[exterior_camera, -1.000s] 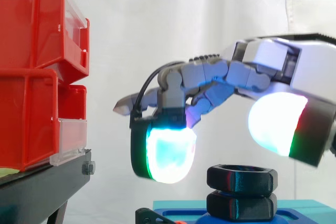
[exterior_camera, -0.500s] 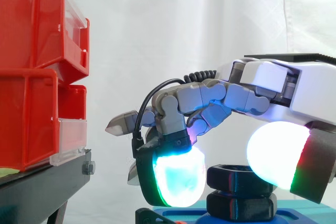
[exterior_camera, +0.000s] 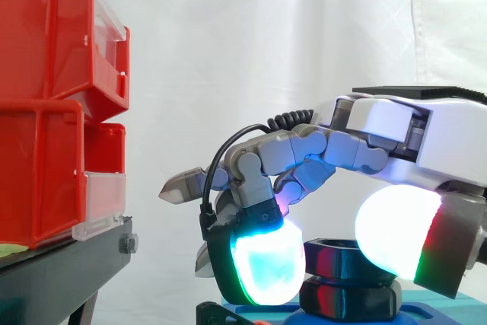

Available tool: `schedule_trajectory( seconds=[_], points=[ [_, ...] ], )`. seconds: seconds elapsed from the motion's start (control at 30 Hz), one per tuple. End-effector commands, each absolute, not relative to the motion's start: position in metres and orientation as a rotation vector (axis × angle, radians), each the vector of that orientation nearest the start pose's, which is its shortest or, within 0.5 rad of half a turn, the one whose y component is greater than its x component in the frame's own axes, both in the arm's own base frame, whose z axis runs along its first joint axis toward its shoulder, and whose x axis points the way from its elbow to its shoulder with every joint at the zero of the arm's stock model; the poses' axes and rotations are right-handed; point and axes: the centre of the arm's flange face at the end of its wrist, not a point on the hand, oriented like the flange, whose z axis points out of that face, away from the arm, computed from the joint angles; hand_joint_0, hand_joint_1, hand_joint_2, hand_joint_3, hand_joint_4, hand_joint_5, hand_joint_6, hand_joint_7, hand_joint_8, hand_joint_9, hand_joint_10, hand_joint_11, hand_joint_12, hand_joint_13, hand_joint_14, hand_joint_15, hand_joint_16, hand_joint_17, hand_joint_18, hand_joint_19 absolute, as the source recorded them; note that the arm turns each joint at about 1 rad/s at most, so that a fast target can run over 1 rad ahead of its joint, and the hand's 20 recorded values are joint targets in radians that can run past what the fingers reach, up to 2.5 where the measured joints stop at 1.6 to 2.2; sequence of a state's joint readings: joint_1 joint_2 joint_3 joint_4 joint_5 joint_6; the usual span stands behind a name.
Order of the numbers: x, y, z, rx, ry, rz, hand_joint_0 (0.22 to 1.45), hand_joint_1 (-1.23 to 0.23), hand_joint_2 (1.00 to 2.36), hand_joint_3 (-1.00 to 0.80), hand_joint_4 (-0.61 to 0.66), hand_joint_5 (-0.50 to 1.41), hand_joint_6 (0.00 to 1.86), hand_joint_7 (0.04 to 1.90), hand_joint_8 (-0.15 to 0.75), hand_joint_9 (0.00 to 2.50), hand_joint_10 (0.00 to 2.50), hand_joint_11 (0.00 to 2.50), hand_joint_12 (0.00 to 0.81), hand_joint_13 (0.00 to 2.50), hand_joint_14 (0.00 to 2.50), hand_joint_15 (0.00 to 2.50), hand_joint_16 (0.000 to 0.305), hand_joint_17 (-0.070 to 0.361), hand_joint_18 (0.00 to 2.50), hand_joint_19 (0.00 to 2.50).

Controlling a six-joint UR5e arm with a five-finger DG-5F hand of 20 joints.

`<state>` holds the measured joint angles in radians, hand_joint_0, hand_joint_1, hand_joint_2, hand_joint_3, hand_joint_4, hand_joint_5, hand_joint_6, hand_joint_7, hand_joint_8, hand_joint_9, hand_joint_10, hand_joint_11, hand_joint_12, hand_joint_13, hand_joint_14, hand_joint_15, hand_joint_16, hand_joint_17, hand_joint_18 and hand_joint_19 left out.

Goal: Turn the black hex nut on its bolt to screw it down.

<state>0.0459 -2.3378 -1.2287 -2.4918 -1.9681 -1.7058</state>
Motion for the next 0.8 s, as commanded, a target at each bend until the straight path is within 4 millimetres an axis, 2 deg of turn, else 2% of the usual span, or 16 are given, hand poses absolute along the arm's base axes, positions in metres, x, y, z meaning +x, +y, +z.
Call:
schedule_trajectory(
  seconds=[0.0, 0.43, 0.77],
  points=[
    [0.766, -0.067, 0.230, -0.454, 1.291, 0.190, 0.48, -0.08, 1.00, -0.50, 0.12, 0.00, 0.59, 1.59, 0.199, 0.96, 0.00, 0.02, 0.329, 0.52, 0.00, 0.00, 0.049, 0.111, 0.58, 0.56],
    [0.763, -0.090, 0.231, -0.461, 1.279, 0.182, 0.48, -0.07, 1.00, -0.50, 0.14, -0.01, 0.61, 1.56, 0.204, 0.97, 0.00, 0.06, 0.330, 0.53, 0.00, 0.00, 0.049, 0.111, 0.59, 0.56],
    [0.760, -0.110, 0.232, -0.469, 1.264, 0.176, 0.47, 0.00, 1.00, -0.50, 0.15, -0.02, 0.62, 1.54, 0.221, 0.97, 0.00, 0.07, 0.340, 0.53, 0.00, 0.00, 0.052, 0.117, 0.59, 0.57]
  ],
)
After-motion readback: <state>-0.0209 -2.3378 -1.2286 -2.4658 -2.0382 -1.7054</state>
